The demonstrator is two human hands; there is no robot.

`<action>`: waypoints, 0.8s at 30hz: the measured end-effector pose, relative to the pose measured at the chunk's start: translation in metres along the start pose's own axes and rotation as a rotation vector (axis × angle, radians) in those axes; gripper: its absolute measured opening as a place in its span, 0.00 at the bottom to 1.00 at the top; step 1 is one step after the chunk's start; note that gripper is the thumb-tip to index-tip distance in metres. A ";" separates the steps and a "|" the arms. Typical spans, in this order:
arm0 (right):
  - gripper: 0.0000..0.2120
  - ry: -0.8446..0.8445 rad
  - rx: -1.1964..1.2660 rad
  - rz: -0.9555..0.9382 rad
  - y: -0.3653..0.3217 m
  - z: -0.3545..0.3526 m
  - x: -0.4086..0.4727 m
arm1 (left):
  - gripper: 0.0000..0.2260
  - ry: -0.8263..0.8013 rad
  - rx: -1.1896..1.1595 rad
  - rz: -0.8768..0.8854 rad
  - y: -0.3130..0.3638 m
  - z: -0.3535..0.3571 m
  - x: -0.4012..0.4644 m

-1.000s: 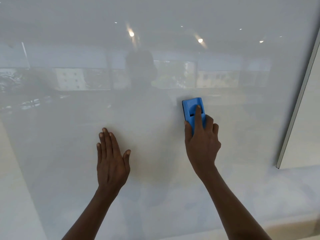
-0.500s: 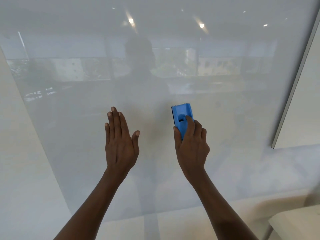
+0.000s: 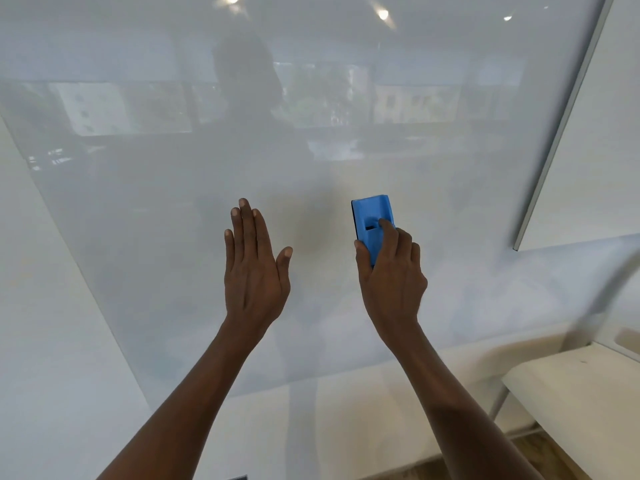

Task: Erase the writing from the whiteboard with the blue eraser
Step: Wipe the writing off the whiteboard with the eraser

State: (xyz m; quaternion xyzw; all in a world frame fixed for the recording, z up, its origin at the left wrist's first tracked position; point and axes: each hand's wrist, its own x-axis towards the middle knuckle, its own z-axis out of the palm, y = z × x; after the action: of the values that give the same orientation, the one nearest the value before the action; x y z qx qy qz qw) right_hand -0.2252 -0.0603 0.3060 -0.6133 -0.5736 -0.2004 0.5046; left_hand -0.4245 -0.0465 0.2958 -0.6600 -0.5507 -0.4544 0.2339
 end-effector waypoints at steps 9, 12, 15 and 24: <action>0.22 -0.033 -0.065 0.047 0.075 -0.005 -0.005 | 0.32 -0.077 -0.045 0.013 0.058 0.048 -0.028; 0.22 -0.062 -0.075 0.067 0.120 -0.006 -0.002 | 0.32 -0.098 -0.065 0.013 0.092 0.074 -0.038; 0.22 -0.095 -0.085 0.084 0.165 -0.011 0.000 | 0.32 -0.123 -0.078 0.006 0.128 0.104 -0.047; 0.22 -0.243 -0.203 0.172 0.328 -0.018 0.001 | 0.32 -0.250 -0.151 -0.013 0.258 0.202 -0.083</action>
State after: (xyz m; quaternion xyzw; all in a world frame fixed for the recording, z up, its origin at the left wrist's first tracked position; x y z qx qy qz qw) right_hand 0.0780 -0.0204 0.1866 -0.7275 -0.5528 -0.1376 0.3824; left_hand -0.1112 0.0006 0.1781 -0.7236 -0.5440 -0.4102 0.1106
